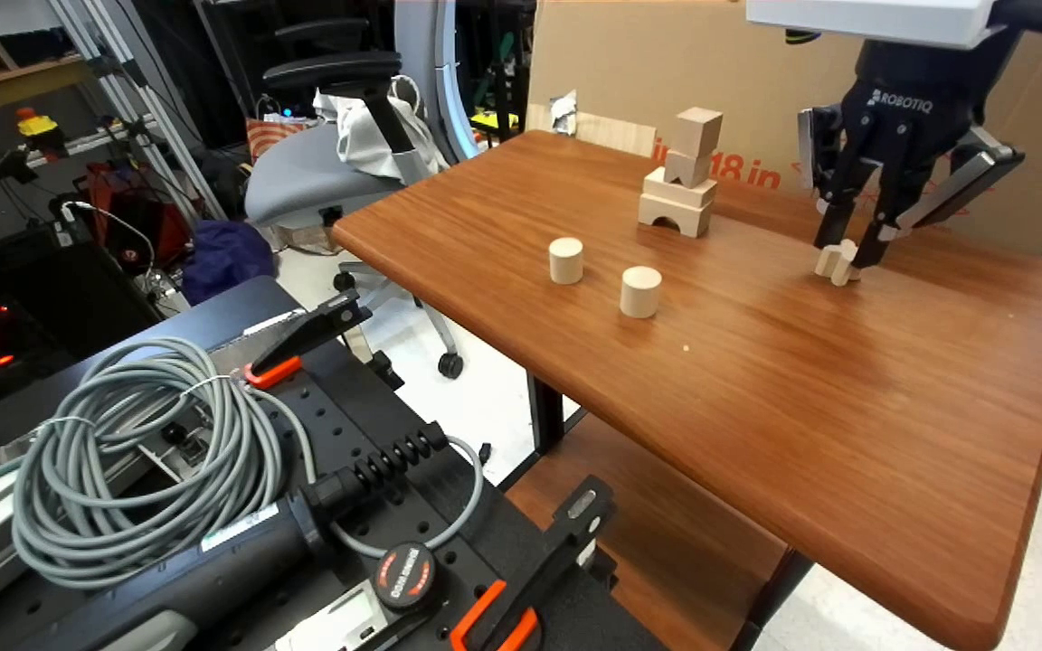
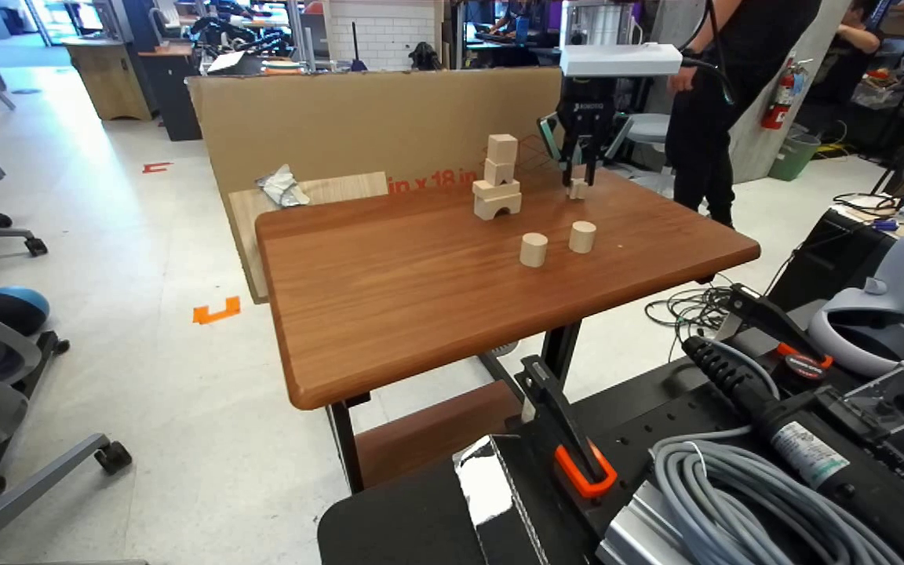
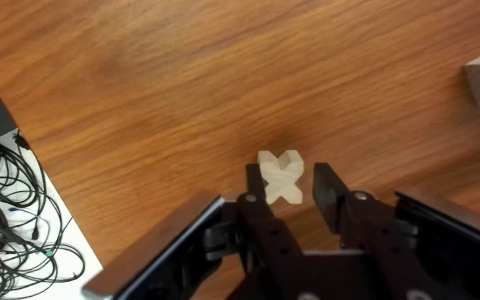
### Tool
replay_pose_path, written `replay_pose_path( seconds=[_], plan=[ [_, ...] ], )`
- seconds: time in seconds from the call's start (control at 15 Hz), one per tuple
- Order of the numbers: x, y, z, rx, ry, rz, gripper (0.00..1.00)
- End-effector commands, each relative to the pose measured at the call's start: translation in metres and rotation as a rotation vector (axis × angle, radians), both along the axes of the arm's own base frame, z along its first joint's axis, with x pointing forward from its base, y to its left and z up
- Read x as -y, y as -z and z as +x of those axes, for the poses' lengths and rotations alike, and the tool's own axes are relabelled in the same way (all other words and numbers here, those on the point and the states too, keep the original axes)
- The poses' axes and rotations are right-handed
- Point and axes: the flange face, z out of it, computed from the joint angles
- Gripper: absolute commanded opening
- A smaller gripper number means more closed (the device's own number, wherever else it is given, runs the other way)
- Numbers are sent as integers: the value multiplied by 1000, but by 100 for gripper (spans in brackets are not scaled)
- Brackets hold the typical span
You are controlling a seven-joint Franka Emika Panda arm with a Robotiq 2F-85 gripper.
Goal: Remove the X-shaped block from the top of the stack.
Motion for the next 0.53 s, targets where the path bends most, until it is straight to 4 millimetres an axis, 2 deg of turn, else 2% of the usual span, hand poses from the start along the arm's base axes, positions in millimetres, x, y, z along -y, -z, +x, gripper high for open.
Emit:
replay_pose_path(
  seconds=[0.0, 0.27, 0.4, 0.47],
  plan=[
    [-29, -42, -6, 56, -72, 32, 68],
    [-62, -115, -22, 139, -127, 25, 98],
    [-70, -155, -35, 97, -124, 39, 100],
    [-69, -168, -43, 25, -144, 66, 100]
  ],
)
